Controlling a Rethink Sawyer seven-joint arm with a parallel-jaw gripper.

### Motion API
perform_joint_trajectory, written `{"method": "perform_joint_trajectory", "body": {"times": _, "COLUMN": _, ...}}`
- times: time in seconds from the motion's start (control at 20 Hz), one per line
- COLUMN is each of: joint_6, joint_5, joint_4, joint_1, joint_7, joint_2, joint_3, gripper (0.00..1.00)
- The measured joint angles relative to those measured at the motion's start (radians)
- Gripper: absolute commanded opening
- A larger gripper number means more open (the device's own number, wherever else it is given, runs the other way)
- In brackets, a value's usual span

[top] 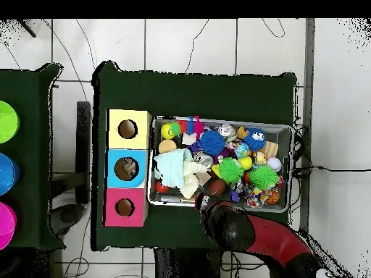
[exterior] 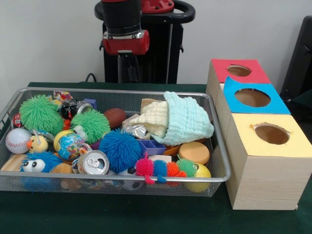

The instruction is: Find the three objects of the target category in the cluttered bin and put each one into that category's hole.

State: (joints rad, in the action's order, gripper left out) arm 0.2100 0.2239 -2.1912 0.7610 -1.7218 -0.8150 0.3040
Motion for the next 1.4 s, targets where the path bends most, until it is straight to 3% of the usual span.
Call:
{"method": "perform_joint_trajectory", "body": {"times": 0.8, "joint_6": 0.005, "joint_5": -0.008, "joint_4": 0.015, "joint_1": 0.116, "joint_7": 0.000, "joint_2": 0.003, "joint_3": 0.012, "gripper": 0.00}}
{"method": "perform_joint_trajectory", "body": {"times": 1.1, "joint_6": 0.033, "joint_5": -0.008, "joint_4": 0.089, "joint_1": 0.131, "joint_7": 0.000, "joint_2": 0.053, "joint_3": 0.013, "gripper": 0.00}}
{"method": "perform_joint_trajectory", "body": {"times": 1.4, "joint_6": 0.084, "joint_5": -0.007, "joint_4": 0.220, "joint_1": 0.120, "joint_7": 0.000, "joint_2": 0.141, "joint_3": 0.015, "gripper": 0.00}}
